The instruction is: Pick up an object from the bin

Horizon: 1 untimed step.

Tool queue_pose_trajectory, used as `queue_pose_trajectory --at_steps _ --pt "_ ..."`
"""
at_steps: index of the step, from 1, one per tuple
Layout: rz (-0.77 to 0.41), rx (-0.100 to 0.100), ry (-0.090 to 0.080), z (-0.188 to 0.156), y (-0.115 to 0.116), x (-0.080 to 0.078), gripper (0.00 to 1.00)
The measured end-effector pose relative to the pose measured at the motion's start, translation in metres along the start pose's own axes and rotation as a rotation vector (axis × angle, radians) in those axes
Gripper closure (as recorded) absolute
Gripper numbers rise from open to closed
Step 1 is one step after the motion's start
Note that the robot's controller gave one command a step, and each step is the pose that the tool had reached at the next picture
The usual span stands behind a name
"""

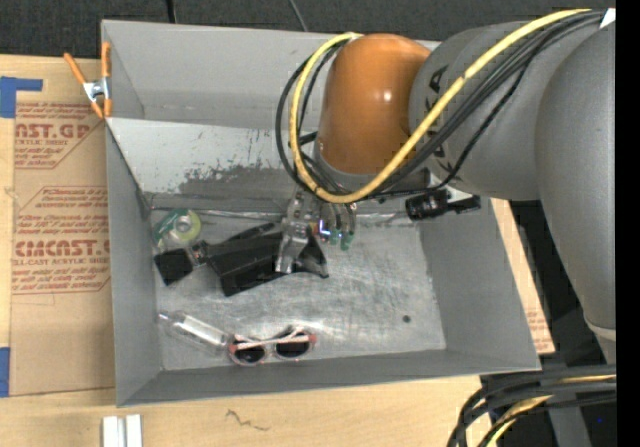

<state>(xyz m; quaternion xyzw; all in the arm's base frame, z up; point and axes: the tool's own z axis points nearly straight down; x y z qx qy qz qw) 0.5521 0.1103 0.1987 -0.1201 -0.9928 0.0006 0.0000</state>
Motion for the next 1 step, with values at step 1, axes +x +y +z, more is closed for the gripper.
queue_pose_trajectory --at_steps 1 --pt "-0.004 0.003 0.008 -0.0290 -0.0080 -0.0042 1.00"
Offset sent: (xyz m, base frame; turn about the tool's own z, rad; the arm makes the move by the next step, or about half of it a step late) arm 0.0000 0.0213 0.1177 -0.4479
